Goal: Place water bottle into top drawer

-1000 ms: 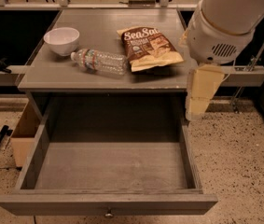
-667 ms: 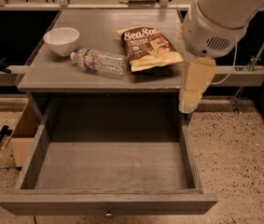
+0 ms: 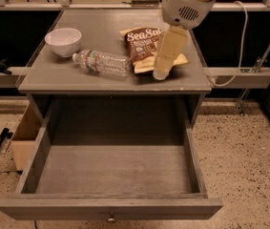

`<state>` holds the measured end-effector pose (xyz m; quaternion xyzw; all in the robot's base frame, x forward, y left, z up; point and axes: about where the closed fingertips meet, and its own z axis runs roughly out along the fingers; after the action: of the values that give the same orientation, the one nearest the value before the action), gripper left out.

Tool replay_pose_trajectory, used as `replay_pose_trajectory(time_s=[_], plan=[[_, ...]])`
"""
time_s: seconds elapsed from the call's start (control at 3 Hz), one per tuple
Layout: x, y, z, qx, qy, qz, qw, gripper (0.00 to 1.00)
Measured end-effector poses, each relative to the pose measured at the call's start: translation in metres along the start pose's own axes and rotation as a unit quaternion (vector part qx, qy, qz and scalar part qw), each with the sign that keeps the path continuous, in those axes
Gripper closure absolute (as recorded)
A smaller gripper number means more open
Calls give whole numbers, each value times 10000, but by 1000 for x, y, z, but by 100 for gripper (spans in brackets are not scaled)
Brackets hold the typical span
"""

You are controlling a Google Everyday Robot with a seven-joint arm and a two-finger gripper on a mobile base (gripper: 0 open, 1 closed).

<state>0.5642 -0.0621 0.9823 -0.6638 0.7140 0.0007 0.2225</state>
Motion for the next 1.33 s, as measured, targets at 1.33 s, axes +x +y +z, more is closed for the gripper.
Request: replay_pose_trajectory(time_s=[1.33], plan=[[-55, -21, 46, -204, -701, -184, 9972, 0]])
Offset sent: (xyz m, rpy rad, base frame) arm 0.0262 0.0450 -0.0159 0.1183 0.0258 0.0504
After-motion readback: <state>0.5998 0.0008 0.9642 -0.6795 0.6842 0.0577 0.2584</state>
